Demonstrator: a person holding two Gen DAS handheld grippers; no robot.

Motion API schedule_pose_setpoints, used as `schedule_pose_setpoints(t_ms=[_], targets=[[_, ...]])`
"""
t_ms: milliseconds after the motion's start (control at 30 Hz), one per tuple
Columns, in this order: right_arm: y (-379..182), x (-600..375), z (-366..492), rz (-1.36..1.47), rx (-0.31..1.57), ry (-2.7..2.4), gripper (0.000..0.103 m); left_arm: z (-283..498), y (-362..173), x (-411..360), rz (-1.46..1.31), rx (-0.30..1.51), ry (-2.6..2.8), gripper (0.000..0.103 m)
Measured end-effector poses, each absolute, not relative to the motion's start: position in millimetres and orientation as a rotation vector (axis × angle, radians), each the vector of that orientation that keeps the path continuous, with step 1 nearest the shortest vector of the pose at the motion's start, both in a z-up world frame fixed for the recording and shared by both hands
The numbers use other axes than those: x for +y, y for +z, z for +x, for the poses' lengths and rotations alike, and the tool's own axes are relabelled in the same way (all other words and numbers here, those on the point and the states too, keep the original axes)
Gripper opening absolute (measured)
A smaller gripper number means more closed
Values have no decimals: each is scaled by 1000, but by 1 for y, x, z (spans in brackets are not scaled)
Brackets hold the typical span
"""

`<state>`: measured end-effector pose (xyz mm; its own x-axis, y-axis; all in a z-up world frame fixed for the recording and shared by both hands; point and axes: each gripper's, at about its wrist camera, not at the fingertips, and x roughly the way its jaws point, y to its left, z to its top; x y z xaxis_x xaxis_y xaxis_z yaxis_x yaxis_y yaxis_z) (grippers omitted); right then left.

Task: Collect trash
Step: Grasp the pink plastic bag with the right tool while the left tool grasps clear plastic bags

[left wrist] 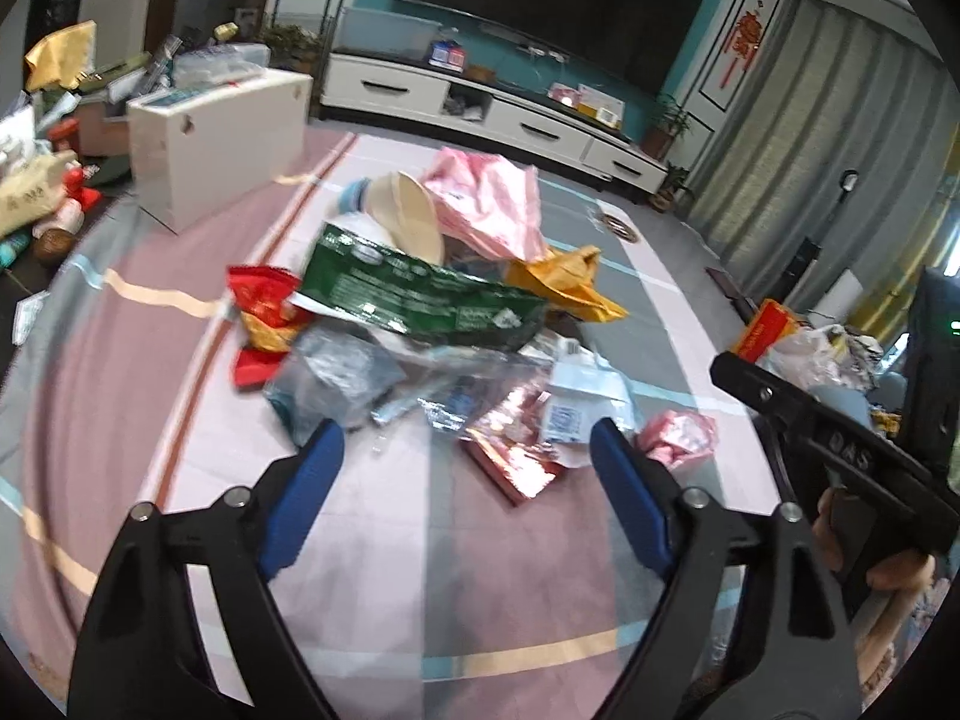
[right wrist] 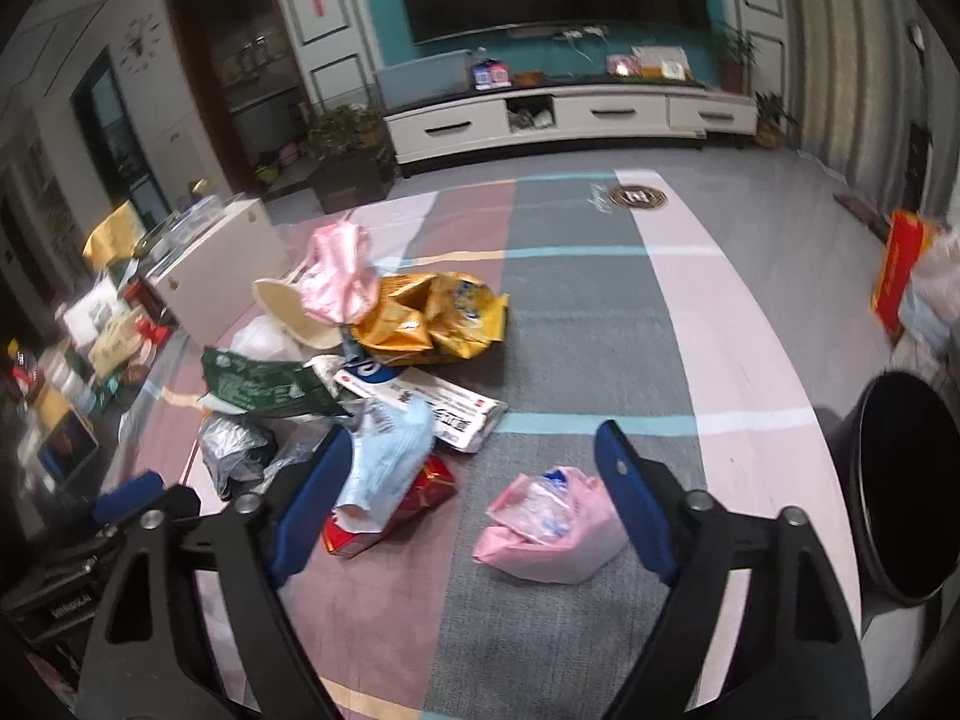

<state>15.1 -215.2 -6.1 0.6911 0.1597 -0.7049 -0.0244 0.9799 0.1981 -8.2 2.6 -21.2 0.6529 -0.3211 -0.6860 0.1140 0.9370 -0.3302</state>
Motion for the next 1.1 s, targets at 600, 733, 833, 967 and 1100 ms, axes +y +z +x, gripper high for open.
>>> schedule_pose_setpoints(t_ms=[600, 733, 833, 967, 1100], targets=[[-50, -259, 26, 270, 960, -43, 73, 50, -7, -70, -260, 897, -432, 70], [-63, -264, 34, 314, 1004, -20, 83, 69, -18, -89, -175, 950, -403, 73], [-71, -265, 38, 344, 1031, 3, 85, 80, -35, -92, -135, 1004, -350, 73], [-75, -256, 38, 313, 1043, 26, 86, 88, -54, -96, -122, 1046, -337, 73], [-82, -252, 42, 330, 1064, 65, 86, 91, -62, -94, -117, 1052, -301, 73]])
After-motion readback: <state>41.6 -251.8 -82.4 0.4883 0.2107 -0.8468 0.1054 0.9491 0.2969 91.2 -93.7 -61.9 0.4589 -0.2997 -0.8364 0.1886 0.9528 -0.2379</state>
